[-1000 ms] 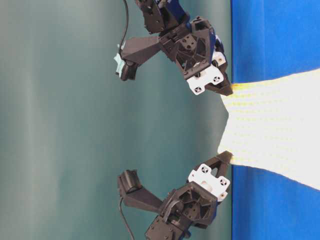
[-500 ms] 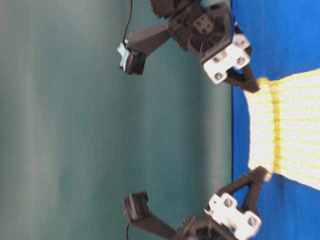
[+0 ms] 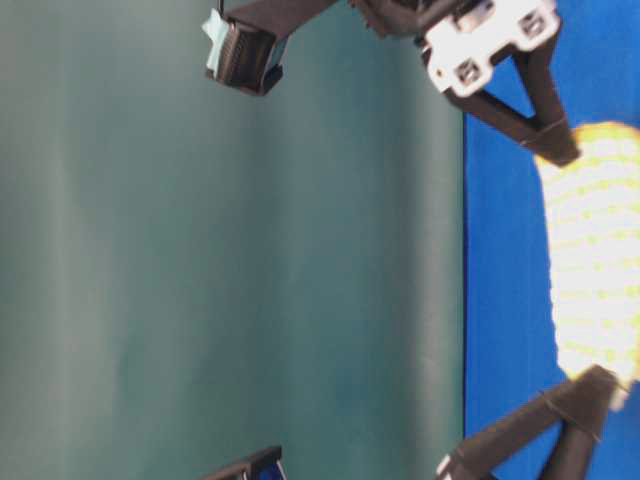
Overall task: Fold the yellow towel.
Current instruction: 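Pull the top corners down toward the bottom end, folding the strip, then open both grippers and withdraw them sideways from the folded towel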
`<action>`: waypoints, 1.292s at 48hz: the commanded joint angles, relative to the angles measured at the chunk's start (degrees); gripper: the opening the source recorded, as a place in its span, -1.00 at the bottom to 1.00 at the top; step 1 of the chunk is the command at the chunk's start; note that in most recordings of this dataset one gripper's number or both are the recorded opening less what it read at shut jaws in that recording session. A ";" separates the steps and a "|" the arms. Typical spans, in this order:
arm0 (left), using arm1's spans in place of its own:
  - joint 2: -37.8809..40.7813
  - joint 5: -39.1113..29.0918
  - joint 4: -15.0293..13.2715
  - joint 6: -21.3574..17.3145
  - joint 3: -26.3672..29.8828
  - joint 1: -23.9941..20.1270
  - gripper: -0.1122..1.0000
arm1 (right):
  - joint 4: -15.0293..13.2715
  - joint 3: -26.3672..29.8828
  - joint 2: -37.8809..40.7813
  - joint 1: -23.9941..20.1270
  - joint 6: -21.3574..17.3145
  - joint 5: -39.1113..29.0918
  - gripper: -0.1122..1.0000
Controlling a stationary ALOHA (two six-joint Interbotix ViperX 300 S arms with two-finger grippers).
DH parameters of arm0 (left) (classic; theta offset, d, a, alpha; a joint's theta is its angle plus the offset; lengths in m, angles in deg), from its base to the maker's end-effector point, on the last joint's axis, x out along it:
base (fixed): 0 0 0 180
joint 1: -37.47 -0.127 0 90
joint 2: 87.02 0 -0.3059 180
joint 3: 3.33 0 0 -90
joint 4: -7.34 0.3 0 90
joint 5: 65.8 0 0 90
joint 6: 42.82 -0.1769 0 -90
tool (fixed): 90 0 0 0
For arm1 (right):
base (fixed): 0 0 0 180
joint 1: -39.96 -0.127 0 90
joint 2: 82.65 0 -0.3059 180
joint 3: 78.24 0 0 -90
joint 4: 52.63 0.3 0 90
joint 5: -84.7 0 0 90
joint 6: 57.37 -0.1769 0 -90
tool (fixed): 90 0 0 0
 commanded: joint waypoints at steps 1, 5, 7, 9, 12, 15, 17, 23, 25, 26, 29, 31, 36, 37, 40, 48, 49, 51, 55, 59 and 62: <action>-1.32 0.26 0.00 0.53 0.44 1.85 -0.72 | 1.67 0.62 -1.41 -2.29 0.09 1.14 -0.69; -1.32 0.26 0.00 0.62 0.62 3.16 -0.72 | 3.34 0.53 -1.32 -3.96 0.09 1.58 -0.69; -1.14 0.26 0.00 0.62 0.79 3.78 -0.72 | 3.87 0.62 -1.32 -4.75 0.09 1.76 -0.69; -1.05 0.18 0.00 0.70 0.97 4.22 -0.72 | 4.31 0.70 -1.14 -5.36 0.09 2.11 -0.69; -0.88 0.18 0.00 0.70 1.23 4.66 -0.72 | 4.48 0.79 -1.05 -6.15 0.09 2.37 -0.69; -0.70 0.09 0.00 0.62 1.23 4.75 -0.72 | 4.57 0.97 -0.88 -6.68 0.09 2.37 -0.69; -0.70 -0.09 0.00 0.62 1.23 4.83 -0.73 | 4.57 1.14 -0.70 -6.86 0.09 2.37 -0.69; -0.35 -0.70 0.00 0.62 0.97 4.83 -0.72 | 4.57 1.23 0.00 -6.94 0.09 2.20 -0.69; 0.00 -0.70 0.00 0.70 0.88 4.92 -0.72 | 4.66 1.32 0.44 -7.03 0.09 2.11 -0.69; 0.35 -0.70 0.00 0.70 0.88 5.10 -0.72 | 4.75 1.41 0.70 -7.03 0.09 2.11 -0.69; 1.41 -0.62 0.00 0.70 1.14 5.45 -0.72 | 4.83 1.58 1.32 -7.12 0.09 2.02 -0.69; 2.20 -0.35 0.00 0.70 1.32 5.62 -0.73 | 4.92 1.67 1.67 -7.12 0.09 1.93 -0.69; 3.43 -0.26 0.00 0.70 1.85 5.80 -0.72 | 5.19 1.76 2.20 -7.38 0.09 1.85 -0.69; 3.52 -0.26 0.00 0.70 1.85 5.80 -0.72 | 5.19 1.76 2.20 -7.47 0.09 1.85 -0.69; 3.52 -0.26 0.00 0.62 1.85 5.80 -0.73 | 5.19 1.76 2.20 -7.73 0.09 1.76 -0.69; 3.43 -0.26 0.00 0.44 1.85 5.71 -0.72 | 5.19 2.02 2.20 -7.91 0.18 0.97 -0.69; 3.43 -0.35 0.00 0.18 1.85 5.71 -0.72 | 5.19 2.11 2.20 -7.91 0.26 0.97 -0.69; 3.43 -0.44 0.00 -0.18 1.85 5.62 -0.72 | 5.19 2.20 2.20 -7.91 0.35 0.88 -0.69; 3.16 -0.62 0.00 -0.44 1.85 5.36 -0.72 | 5.19 2.29 2.20 -7.91 0.53 0.97 -0.68; 2.46 -0.70 0.00 -0.97 1.76 5.01 -0.72 | 5.19 2.29 2.20 -7.91 0.53 0.97 -0.68; 1.76 -0.70 0.00 -1.41 1.67 4.75 -0.71 | 5.19 2.46 2.20 -7.91 0.62 0.88 -0.68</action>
